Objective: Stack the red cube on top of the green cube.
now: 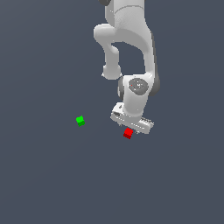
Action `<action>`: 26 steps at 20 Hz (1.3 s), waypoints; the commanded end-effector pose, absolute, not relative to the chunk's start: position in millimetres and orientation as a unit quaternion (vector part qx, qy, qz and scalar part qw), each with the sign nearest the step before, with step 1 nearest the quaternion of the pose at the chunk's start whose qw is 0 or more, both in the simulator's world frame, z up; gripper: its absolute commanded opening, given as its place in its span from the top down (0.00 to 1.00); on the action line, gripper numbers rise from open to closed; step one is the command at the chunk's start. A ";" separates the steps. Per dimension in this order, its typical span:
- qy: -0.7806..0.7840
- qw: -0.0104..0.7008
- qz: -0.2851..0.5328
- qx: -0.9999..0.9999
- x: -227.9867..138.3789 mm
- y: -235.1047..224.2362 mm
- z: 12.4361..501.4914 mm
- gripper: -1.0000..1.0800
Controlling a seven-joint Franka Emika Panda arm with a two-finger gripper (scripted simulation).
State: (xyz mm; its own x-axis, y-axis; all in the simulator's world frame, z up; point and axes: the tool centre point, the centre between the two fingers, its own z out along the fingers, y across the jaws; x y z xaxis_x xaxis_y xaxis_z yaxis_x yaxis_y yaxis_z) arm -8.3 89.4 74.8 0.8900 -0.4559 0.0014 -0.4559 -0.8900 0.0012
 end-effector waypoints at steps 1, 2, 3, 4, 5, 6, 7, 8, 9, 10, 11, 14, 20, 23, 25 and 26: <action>-0.243 0.000 0.000 0.970 -7.6 92.4 71.3 0.04; -0.245 0.000 0.000 0.970 -7.3 93.1 70.5 0.04; -0.246 0.000 0.000 0.969 -7.1 93.6 69.9 0.04; -0.247 0.000 0.000 0.969 -6.9 93.8 69.6 0.04; -0.247 0.000 0.000 0.969 -6.8 94.0 69.6 0.04; -0.247 0.000 0.000 0.969 -6.6 93.7 69.9 0.04; -0.247 0.000 0.000 0.969 -6.5 93.3 70.0 0.04; -0.246 0.000 0.000 0.969 -6.9 93.8 69.8 0.04; -0.246 0.000 0.000 0.969 -6.9 93.8 69.5 0.04; -0.246 0.000 0.000 0.969 -6.9 93.8 68.5 0.04; -0.246 0.000 0.000 0.969 -7.0 93.8 66.8 0.04; -0.246 0.000 0.000 0.969 -7.2 93.9 57.9 0.04; -0.246 0.000 0.000 0.969 -7.9 93.6 29.3 0.04; -0.247 0.000 0.000 0.969 -7.3 93.3 21.8 0.04; -0.247 0.000 0.000 0.969 -6.7 93.4 20.1 0.04; -0.247 0.000 0.000 0.969 -6.6 93.4 19.9 0.04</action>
